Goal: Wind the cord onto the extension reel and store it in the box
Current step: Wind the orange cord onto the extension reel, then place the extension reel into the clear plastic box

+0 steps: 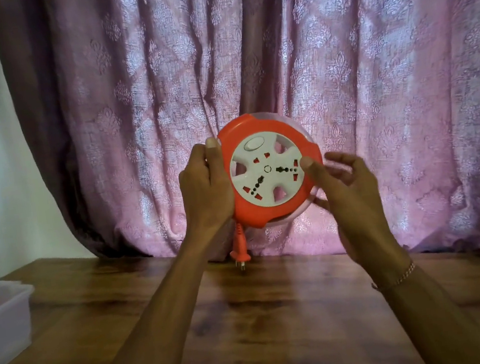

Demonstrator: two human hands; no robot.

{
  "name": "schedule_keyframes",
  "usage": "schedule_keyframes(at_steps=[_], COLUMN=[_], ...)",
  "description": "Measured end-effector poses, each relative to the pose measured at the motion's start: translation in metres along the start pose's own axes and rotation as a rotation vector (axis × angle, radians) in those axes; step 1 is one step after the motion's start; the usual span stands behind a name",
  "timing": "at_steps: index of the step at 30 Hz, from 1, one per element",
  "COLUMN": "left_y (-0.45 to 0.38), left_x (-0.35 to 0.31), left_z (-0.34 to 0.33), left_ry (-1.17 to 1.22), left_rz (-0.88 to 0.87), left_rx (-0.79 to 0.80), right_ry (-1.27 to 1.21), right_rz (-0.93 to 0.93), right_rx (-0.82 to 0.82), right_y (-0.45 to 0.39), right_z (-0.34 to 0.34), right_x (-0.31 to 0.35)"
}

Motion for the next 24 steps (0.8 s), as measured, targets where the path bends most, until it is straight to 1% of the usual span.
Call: schedule_keyframes(at_steps=[1,2,4,5,6,10,15,19,21,24], left_y=[0.000,0.002,0.008,0.012,0.015,0.024,0.022,0.017,0.016,0.016], left_x=[-0.001,-0.002,-0.003,-0.003,-0.002,0.001,-0.004,-0.004,0.002,0.020], left_z=[0.003,0.005,0.011,0.014,0.019,0.042,0.083,0.134,0.167,0.220], left_ry=[0.013,0.031,0.069,0.082,0.097,0.121,0.109,-0.031,-0.183,-0.474], left_rz=[0.012,0.026,0.058,0.071,0.088,0.136,0.119,0.056,0.042,0.070], left_rx=[-0.009,-0.018,-0.036,-0.044,-0.053,-0.077,-0.018,0.005,-0.011,0.025], right_ry=[-0.119,-0.196,-0.282,-0.327,-0.362,-0.388,-0.385,-0.439,-0.425,-0.460], right_rz=[-0.120,-0.176,-0.181,-0.179,-0.187,-0.201,-0.239,-0.255,-0.271,-0.310], right_rx=[0.104,0.178,0.260,0.276,0.269,0.141,0.147,0.217,0.250,0.315], right_y=[0.002,0.007,0.018,0.022,0.026,0.038,0.060,0.072,0.077,0.086], right_z=[-0.013,-0.025,-0.046,-0.054,-0.060,-0.071,-0.101,-0.136,-0.155,-0.186], right_x=[-0.015,-0.024,-0.031,-0.034,-0.036,-0.041,-0.052,-0.056,-0.059,-0.065])
Point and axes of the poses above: each hand's wrist, its own y-axis away from the middle knuckle, its own z-axis out of the back of the hand, x = y × z, the point moved 10 cm from there along -y, towards the middle knuckle, and after that the axes turned 14 degrees about -z, right-handed, at the moved point
